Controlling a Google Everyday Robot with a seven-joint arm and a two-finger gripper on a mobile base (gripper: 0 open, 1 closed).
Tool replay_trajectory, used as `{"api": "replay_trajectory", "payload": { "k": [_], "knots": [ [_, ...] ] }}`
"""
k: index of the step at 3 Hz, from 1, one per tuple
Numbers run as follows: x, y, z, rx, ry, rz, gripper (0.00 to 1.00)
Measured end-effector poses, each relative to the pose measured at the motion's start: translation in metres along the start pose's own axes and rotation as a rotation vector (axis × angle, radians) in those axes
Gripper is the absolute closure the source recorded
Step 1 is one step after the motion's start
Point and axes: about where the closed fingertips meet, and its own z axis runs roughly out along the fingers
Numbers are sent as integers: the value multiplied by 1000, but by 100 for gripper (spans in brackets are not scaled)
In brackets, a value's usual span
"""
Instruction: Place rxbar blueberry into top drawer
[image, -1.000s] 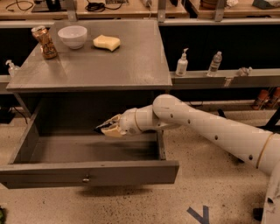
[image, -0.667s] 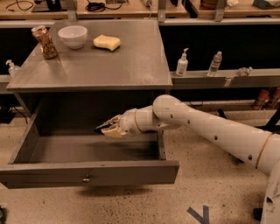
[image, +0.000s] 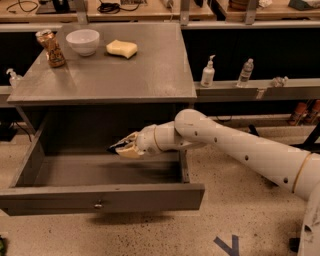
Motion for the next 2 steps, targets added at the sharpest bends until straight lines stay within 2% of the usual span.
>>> {"api": "replay_trajectory", "payload": {
  "k": [2],
  "knots": [
    [-1, 3, 4, -8, -1, -1, 10]
  ]
}}
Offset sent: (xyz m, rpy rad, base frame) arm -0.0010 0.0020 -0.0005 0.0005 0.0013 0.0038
